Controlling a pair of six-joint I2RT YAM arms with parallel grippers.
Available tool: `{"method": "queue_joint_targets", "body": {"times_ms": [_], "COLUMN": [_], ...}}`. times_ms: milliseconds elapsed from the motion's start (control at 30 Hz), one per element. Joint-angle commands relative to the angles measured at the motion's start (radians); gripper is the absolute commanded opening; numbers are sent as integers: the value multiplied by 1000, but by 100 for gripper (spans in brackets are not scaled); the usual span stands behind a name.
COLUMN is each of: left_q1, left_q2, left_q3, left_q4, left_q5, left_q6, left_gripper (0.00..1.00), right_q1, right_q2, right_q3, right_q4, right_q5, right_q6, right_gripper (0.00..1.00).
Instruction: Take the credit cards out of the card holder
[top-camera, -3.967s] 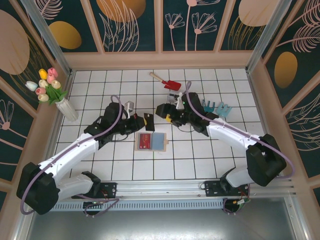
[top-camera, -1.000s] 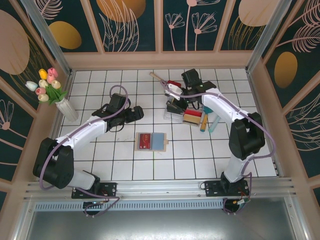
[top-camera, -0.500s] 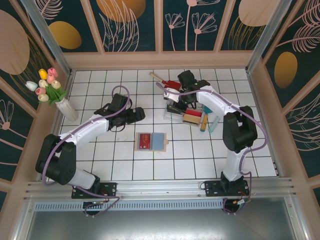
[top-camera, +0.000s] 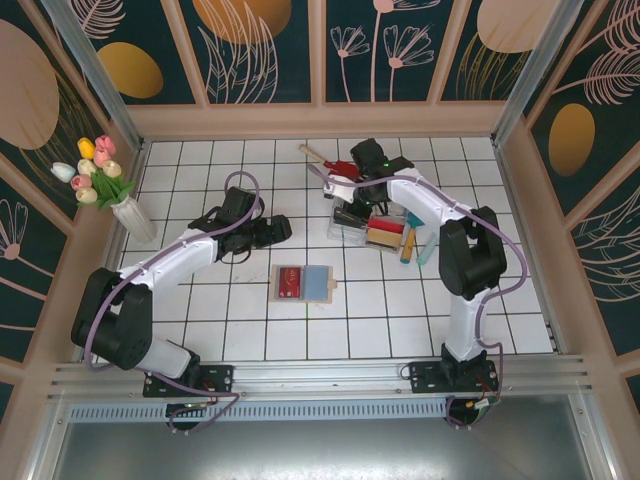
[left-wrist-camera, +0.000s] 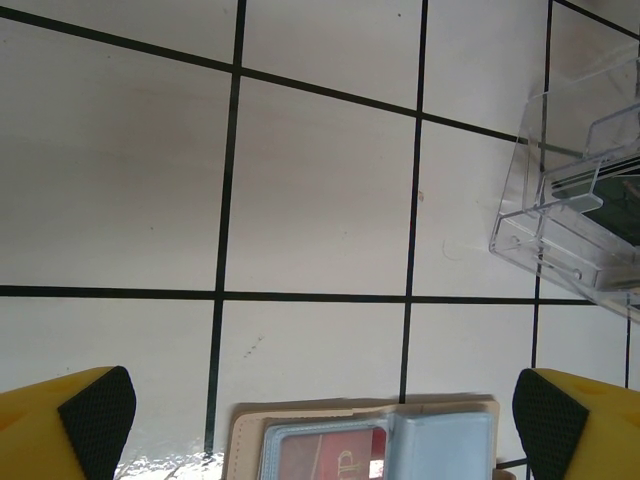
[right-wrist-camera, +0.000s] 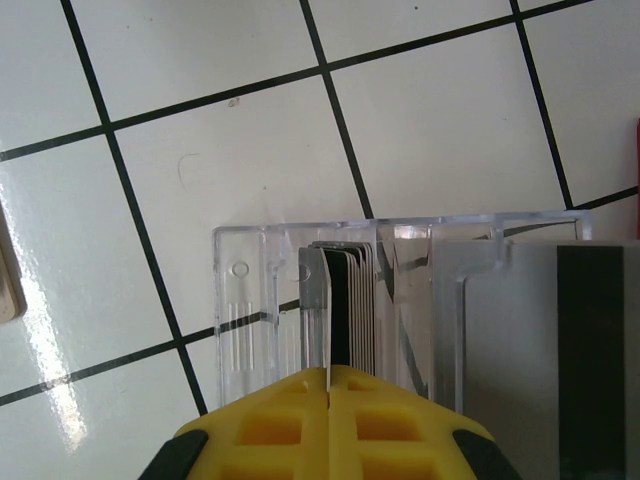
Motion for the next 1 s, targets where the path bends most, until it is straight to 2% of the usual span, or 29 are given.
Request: {"method": "queue_joint_targets", "body": {"times_ms": [0, 367, 500, 633, 733, 833, 967], "left_q1": [7, 8, 7, 7, 7, 7, 7], "left_q2": [-2, -17, -14, -18, -24, -32, -42], "left_q3": [2, 12, 8, 4, -1, -14, -32], "left_q4": [-10, -27, -24, -21, -21, -19, -27], "left_q5": [30, 49, 56, 59, 64, 79, 83], "left_q6": [7, 31, 31, 28, 23, 9, -4], "left_gripper": [99, 99, 99, 99, 98, 98, 98], "right_q1": [10, 16, 21, 23, 23, 16, 16], "right_q2": [24, 44, 39, 36, 24, -6, -85], "right_q3": [44, 56, 80, 108, 128, 136, 77], "right_q4": [11, -6, -23, -39, -37, -36, 37], "right_q5": [11, 78, 83, 89, 91, 29, -54], "right_q6": [-7, 3, 10, 35, 87, 185, 384], "right_gripper": [6, 11, 21, 24, 24, 27, 30]}}
